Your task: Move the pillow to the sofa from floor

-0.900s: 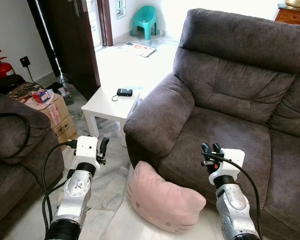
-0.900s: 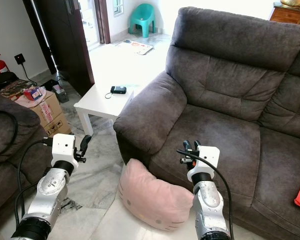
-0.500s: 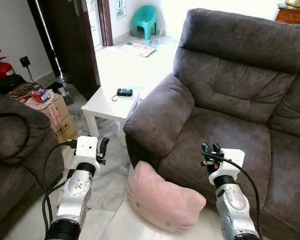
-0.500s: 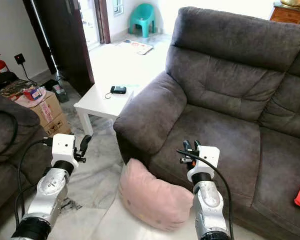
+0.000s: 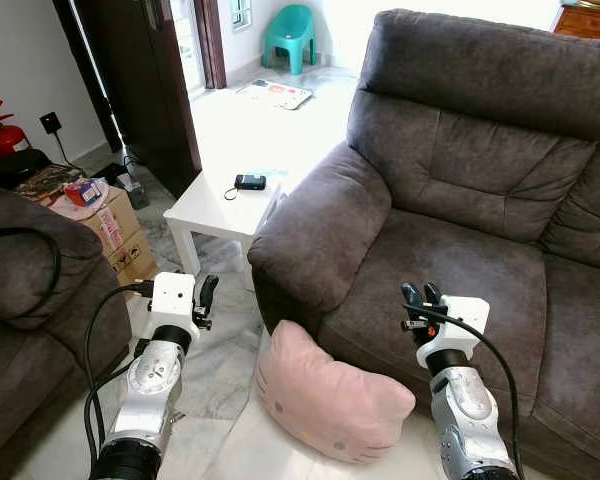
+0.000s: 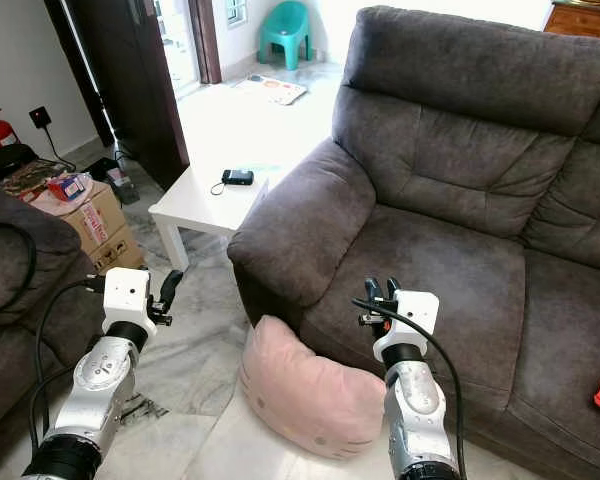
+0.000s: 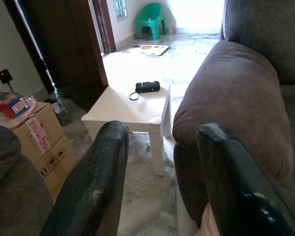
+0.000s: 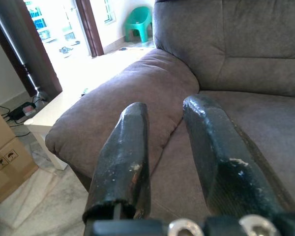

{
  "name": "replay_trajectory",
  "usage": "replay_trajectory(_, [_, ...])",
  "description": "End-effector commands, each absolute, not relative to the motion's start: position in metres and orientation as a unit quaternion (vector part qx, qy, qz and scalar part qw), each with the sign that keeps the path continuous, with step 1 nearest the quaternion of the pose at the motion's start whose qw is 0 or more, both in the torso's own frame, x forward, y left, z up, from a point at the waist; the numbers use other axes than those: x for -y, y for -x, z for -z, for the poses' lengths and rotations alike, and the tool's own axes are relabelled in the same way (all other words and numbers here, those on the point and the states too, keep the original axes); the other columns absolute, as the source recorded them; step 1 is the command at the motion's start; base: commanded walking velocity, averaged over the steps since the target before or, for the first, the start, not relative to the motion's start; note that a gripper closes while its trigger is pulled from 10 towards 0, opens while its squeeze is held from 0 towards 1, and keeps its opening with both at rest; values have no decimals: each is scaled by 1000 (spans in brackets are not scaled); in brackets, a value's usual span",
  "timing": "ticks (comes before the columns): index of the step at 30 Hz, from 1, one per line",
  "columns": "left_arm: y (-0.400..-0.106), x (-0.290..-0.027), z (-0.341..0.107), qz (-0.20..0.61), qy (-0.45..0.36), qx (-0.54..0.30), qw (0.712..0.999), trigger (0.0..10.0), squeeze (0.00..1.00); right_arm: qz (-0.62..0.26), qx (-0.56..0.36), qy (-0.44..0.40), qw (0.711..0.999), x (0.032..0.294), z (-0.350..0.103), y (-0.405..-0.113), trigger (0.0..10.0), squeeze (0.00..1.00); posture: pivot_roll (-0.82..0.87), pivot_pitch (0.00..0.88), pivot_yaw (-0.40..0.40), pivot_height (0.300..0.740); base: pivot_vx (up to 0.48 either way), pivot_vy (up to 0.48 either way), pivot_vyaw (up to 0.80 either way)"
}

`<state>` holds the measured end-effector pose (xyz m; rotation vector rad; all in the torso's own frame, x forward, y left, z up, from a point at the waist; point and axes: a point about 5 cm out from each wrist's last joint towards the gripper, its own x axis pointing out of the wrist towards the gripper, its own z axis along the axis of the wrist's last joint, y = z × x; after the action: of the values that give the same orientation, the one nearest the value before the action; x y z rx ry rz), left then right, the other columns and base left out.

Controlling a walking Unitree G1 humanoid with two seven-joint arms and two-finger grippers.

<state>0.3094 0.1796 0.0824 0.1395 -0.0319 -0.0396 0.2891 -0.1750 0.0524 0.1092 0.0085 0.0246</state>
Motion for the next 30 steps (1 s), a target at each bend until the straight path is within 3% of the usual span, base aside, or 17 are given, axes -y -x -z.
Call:
replay_trajectory(1, [-310, -180, -82, 20, -66, 12, 998, 10000, 0, -8, 2, -59, 998, 177, -55, -290, 10000, 0, 36, 0, -25, 740, 0, 0, 0])
replay_trajectory(30, [-310, -180, -81, 13, -53, 9, 998, 10000, 0, -8, 0, -61, 998, 176, -55, -291, 10000, 0, 41, 0, -33, 740, 0, 0, 0])
